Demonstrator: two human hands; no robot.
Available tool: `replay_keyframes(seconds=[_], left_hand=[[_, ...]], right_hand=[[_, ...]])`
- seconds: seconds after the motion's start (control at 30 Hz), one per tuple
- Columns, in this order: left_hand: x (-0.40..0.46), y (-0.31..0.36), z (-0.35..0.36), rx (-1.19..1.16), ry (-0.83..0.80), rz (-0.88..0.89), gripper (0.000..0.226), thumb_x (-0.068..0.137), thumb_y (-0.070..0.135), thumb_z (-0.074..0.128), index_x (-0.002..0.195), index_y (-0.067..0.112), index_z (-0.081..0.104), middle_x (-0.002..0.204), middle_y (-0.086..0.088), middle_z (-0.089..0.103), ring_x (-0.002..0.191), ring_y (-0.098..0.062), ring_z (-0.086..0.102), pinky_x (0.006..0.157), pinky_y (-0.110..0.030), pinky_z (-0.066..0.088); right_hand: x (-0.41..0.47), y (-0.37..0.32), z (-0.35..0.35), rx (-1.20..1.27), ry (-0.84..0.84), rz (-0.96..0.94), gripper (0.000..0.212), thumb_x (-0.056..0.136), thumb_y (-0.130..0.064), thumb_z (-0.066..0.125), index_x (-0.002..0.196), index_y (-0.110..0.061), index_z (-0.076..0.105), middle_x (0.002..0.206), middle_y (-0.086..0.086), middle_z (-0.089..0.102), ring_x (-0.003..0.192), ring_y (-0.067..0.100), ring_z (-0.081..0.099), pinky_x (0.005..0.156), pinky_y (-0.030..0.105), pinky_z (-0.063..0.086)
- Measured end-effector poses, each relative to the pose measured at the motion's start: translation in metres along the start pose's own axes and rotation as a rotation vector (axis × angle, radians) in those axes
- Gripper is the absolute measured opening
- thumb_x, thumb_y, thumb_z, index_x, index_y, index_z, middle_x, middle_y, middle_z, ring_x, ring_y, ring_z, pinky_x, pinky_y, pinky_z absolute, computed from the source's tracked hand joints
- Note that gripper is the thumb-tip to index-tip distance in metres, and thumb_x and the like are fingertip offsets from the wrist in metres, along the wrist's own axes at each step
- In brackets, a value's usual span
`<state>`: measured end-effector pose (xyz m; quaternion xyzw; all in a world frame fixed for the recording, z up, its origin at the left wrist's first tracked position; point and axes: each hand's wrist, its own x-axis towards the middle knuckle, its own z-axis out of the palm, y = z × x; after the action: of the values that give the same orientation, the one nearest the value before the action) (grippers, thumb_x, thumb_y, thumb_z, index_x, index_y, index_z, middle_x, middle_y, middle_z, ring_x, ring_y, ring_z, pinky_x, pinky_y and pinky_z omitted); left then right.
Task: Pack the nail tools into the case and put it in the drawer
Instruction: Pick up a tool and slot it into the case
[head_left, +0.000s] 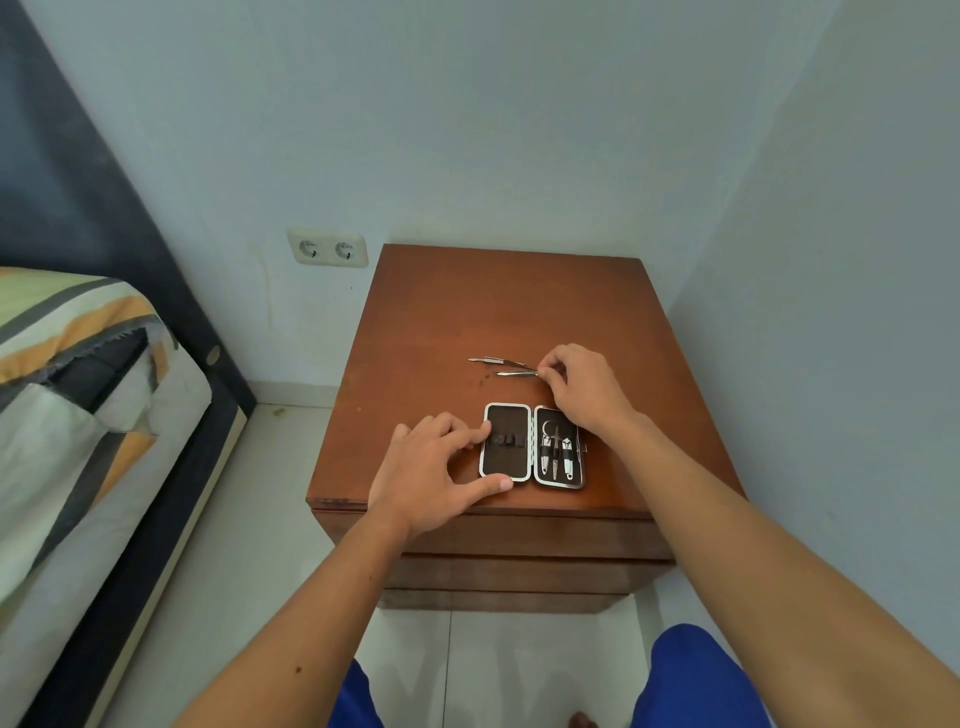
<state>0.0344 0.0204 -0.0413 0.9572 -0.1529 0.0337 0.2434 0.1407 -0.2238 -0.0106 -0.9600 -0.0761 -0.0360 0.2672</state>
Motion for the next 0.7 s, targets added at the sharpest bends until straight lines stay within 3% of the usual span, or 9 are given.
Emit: replay_keyframes(seconds=[0.17, 0.3, 0.43, 0.53, 0.6, 0.7], left_hand=[[-0.002, -0.001, 0.001, 0.002, 0.013, 0.007, 0.079, 0.083, 0.091, 0.046, 0.141, 0.04, 0.065, 0.1, 0.022, 0.059, 0.096, -0.002, 0.047, 0.088, -0.034, 0.037], [-0.001, -0.002, 0.001, -0.014, 0.015, -0.003, 0.077, 0.083, 0.089, 0.048, 0.139, 0.04, 0.066, 0.095, 0.021, 0.059, 0.093, -0.004, 0.047, 0.089, -0.035, 0.039], [0.001, -0.003, 0.001, -0.053, 0.027, -0.015, 0.076, 0.078, 0.091, 0.051, 0.133, 0.041, 0.067, 0.089, 0.02, 0.058, 0.091, -0.002, 0.049, 0.087, -0.037, 0.041], [0.003, -0.004, 0.001, -0.054, 0.024, -0.016, 0.073, 0.078, 0.09, 0.056, 0.136, 0.044, 0.06, 0.107, 0.024, 0.057, 0.104, -0.002, 0.049, 0.093, -0.035, 0.041], [0.004, -0.005, 0.001, -0.014, 0.013, -0.013, 0.078, 0.079, 0.091, 0.053, 0.142, 0.045, 0.055, 0.122, 0.023, 0.053, 0.114, -0.004, 0.044, 0.097, -0.032, 0.039], [0.004, -0.004, 0.001, 0.034, -0.013, -0.012, 0.085, 0.08, 0.093, 0.048, 0.15, 0.046, 0.049, 0.128, 0.02, 0.049, 0.117, -0.007, 0.04, 0.098, -0.032, 0.038]], right_hand=[[-0.003, 0.003, -0.001, 0.041, 0.037, -0.004, 0.01, 0.102, -0.023, 0.064, 0.092, -0.024, 0.068, 0.102, -0.002, 0.068, 0.095, 0.017, 0.061, 0.092, 0.04, 0.052], [-0.003, 0.003, -0.002, 0.086, 0.043, -0.005, 0.01, 0.102, -0.023, 0.065, 0.093, -0.021, 0.069, 0.101, -0.003, 0.063, 0.093, 0.015, 0.059, 0.087, 0.033, 0.049], [-0.006, 0.003, -0.009, 0.234, 0.077, 0.031, 0.008, 0.1, -0.025, 0.068, 0.093, -0.024, 0.072, 0.091, -0.008, 0.071, 0.082, 0.007, 0.063, 0.077, 0.025, 0.047], [-0.012, 0.002, -0.016, 0.376, 0.059, 0.087, 0.008, 0.099, -0.026, 0.072, 0.101, -0.022, 0.078, 0.091, -0.007, 0.076, 0.08, 0.005, 0.063, 0.075, 0.021, 0.051], [-0.018, 0.004, -0.019, 0.512, 0.034, 0.107, 0.009, 0.095, -0.025, 0.076, 0.102, -0.022, 0.08, 0.093, -0.001, 0.078, 0.082, 0.009, 0.065, 0.081, 0.026, 0.055], [-0.028, 0.009, -0.022, 0.642, -0.011, 0.131, 0.011, 0.092, -0.018, 0.08, 0.102, -0.02, 0.081, 0.095, -0.001, 0.078, 0.085, 0.009, 0.066, 0.083, 0.028, 0.058]])
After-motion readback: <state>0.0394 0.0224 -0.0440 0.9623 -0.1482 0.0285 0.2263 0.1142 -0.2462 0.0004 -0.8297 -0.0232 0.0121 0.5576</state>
